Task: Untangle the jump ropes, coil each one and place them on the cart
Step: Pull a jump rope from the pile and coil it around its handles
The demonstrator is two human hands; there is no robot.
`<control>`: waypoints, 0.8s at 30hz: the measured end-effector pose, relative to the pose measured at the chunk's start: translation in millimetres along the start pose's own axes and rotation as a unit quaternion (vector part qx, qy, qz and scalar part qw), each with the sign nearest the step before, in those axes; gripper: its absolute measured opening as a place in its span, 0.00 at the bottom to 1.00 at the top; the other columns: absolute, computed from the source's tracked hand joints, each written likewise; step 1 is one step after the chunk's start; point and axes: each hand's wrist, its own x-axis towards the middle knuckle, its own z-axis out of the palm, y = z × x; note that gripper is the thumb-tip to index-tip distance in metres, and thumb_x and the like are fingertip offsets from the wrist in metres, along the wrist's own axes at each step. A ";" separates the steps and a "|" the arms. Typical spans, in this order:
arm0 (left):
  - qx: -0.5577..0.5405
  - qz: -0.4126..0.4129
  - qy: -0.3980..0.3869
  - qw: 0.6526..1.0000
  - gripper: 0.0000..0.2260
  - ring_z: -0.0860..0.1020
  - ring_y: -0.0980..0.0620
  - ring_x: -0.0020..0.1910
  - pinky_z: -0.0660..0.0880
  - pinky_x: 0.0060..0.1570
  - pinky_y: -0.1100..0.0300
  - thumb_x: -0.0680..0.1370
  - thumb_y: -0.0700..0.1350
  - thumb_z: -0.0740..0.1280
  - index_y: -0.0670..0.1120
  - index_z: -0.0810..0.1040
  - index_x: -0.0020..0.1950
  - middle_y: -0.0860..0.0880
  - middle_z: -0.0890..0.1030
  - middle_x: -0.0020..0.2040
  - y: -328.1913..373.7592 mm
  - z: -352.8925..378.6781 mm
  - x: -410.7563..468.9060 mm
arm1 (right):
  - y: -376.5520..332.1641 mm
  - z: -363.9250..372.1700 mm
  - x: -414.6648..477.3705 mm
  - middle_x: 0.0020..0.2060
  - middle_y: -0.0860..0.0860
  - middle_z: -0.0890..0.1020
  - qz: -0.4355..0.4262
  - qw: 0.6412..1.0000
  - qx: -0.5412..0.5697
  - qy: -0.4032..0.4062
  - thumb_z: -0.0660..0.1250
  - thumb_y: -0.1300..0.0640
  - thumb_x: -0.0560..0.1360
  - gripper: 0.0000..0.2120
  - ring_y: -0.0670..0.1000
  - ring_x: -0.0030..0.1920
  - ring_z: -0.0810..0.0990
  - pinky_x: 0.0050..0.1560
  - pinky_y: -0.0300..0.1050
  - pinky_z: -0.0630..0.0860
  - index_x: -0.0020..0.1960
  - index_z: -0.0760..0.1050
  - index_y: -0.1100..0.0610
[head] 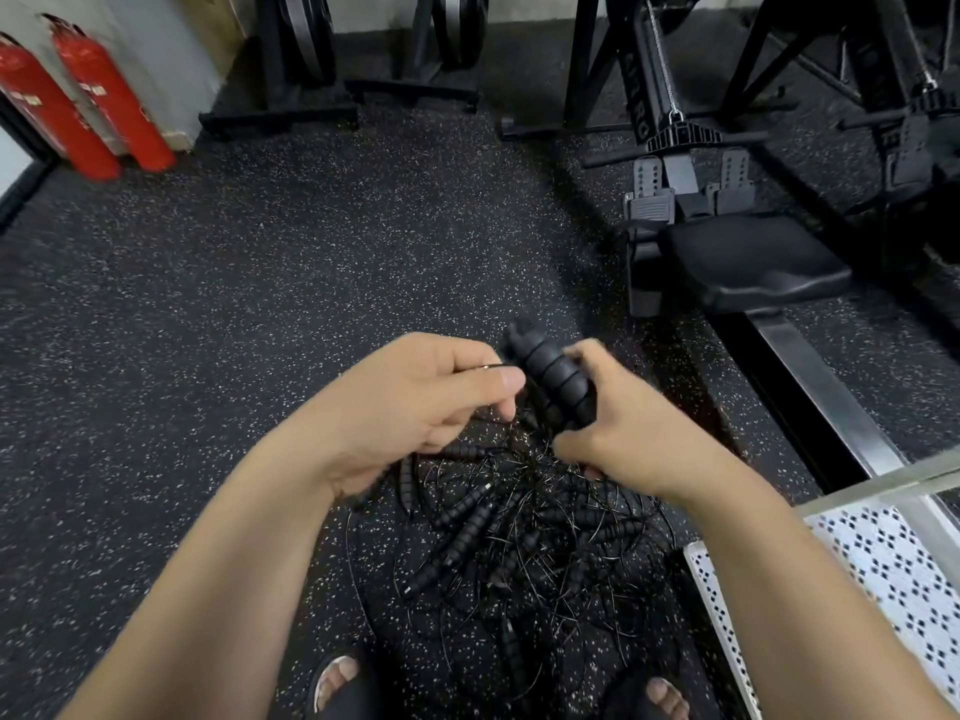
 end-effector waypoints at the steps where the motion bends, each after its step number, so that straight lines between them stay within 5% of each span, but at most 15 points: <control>1: -0.010 0.010 0.011 1.000 0.14 0.57 0.50 0.28 0.55 0.36 0.48 0.84 0.52 0.69 0.46 0.84 0.44 0.51 0.62 0.28 -2.2 -1.4 0.8 | -0.1 0.8 -1.3 0.44 0.52 0.84 0.006 0.998 -0.029 -0.053 0.76 0.68 0.70 0.29 0.49 0.30 0.82 0.30 0.49 0.80 0.61 0.69 0.45; 5: -0.001 0.022 0.051 0.998 0.16 0.57 0.50 0.29 0.54 0.38 0.50 0.82 0.56 0.72 0.43 0.82 0.44 0.49 0.63 0.27 -11.8 -5.8 3.5 | -8.9 12.1 -12.0 0.42 0.55 0.84 0.030 0.949 -0.041 -0.312 0.73 0.73 0.71 0.30 0.49 0.34 0.81 0.32 0.44 0.79 0.64 0.72 0.47; 10: 0.021 0.036 0.097 0.994 0.18 0.62 0.55 0.28 0.60 0.32 0.60 0.77 0.55 0.76 0.40 0.81 0.47 0.55 0.68 0.28 -23.7 -8.2 10.8 | -25.6 3.4 -26.3 0.50 0.56 0.86 -0.027 0.905 0.095 -0.414 0.73 0.77 0.75 0.24 0.53 0.44 0.82 0.36 0.44 0.79 0.63 0.76 0.55; 12: -0.010 0.039 0.096 0.995 0.14 0.68 0.58 0.27 0.67 0.31 0.65 0.78 0.51 0.75 0.40 0.80 0.46 0.57 0.74 0.29 -23.0 -6.5 14.1 | -28.3 -8.1 -30.5 0.56 0.61 0.85 -0.062 0.895 0.188 -0.399 0.72 0.79 0.75 0.25 0.54 0.43 0.82 0.34 0.43 0.79 0.66 0.75 0.60; 14: -0.023 0.044 0.094 0.994 0.07 0.76 0.57 0.33 0.75 0.38 0.61 0.83 0.40 0.70 0.45 0.81 0.44 0.54 0.80 0.33 -22.1 -3.7 17.0 | -28.9 -15.5 -31.8 0.57 0.63 0.84 -0.093 0.882 0.278 -0.369 0.71 0.79 0.74 0.23 0.52 0.38 0.81 0.32 0.42 0.78 0.65 0.77 0.62; 15: 0.007 0.042 0.103 0.994 0.12 0.77 0.56 0.36 0.78 0.41 0.58 0.84 0.37 0.67 0.48 0.82 0.43 0.52 0.81 0.35 -23.2 -1.3 18.4 | -28.5 -17.3 -31.2 0.56 0.63 0.84 -0.107 0.877 0.313 -0.348 0.70 0.79 0.74 0.22 0.51 0.36 0.81 0.31 0.41 0.77 0.64 0.78 0.63; 17: 0.047 0.029 0.106 0.993 0.13 0.74 0.51 0.35 0.77 0.39 0.49 0.85 0.44 0.66 0.51 0.83 0.42 0.45 0.78 0.33 -27.4 4.7 22.4 | -26.4 -18.9 -27.5 0.54 0.62 0.83 -0.113 0.876 0.365 -0.293 0.69 0.77 0.72 0.19 0.49 0.33 0.79 0.29 0.41 0.75 0.61 0.78 0.66; 20: 0.006 -0.025 0.101 0.995 0.10 0.61 0.52 0.29 0.59 0.33 0.54 0.86 0.56 0.66 0.56 0.85 0.51 0.53 0.66 0.29 -30.7 12.1 25.6 | -23.3 -19.1 -20.2 0.51 0.60 0.84 -0.083 0.893 0.388 -0.212 0.70 0.74 0.71 0.17 0.50 0.34 0.77 0.27 0.41 0.73 0.60 0.77 0.71; 24: 0.081 -0.045 0.069 0.993 0.19 0.62 0.55 0.28 0.63 0.34 0.56 0.85 0.63 0.62 0.50 0.84 0.51 0.58 0.66 0.29 -25.4 22.6 26.5 | -20.4 -16.8 -13.2 0.41 0.55 0.85 -0.010 0.918 0.390 -0.068 0.71 0.75 0.73 0.15 0.51 0.33 0.77 0.28 0.42 0.72 0.60 0.77 0.69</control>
